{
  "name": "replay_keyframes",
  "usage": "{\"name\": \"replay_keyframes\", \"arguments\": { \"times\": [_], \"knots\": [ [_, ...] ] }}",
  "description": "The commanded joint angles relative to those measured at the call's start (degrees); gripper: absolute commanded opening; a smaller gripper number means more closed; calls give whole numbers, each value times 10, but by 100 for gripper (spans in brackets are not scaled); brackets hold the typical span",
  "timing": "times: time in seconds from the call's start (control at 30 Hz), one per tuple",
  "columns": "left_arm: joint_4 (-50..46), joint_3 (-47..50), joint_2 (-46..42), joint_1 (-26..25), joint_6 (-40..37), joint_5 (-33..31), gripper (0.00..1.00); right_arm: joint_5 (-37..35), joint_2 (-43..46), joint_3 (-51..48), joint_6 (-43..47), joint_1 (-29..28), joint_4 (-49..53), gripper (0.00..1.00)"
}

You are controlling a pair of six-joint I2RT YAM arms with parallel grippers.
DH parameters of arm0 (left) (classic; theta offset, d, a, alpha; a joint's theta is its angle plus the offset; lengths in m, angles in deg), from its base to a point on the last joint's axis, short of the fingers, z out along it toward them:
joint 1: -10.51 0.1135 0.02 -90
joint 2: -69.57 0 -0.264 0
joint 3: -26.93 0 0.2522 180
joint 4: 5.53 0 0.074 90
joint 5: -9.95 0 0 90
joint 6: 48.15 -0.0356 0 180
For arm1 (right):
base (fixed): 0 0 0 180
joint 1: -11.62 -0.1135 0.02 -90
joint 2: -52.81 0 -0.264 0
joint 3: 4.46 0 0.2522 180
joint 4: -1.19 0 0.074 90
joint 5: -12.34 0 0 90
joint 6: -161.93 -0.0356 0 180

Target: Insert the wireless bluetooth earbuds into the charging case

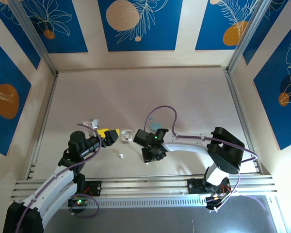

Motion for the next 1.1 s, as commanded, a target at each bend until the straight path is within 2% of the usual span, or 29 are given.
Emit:
{"name": "replay_keyframes", "arguments": {
  "times": [0.0,0.4,1.07],
  "knots": [
    [0,-12,-6,-5,-11,-5,100,-2,-3,18,4,-7,3,42],
    [-3,-11,-10,-5,-12,-6,100,-7,-41,24,-3,-1,21,43],
    [-6,-11,-12,-5,-13,-9,100,-14,20,-27,-24,1,25,42]
  ]
}}
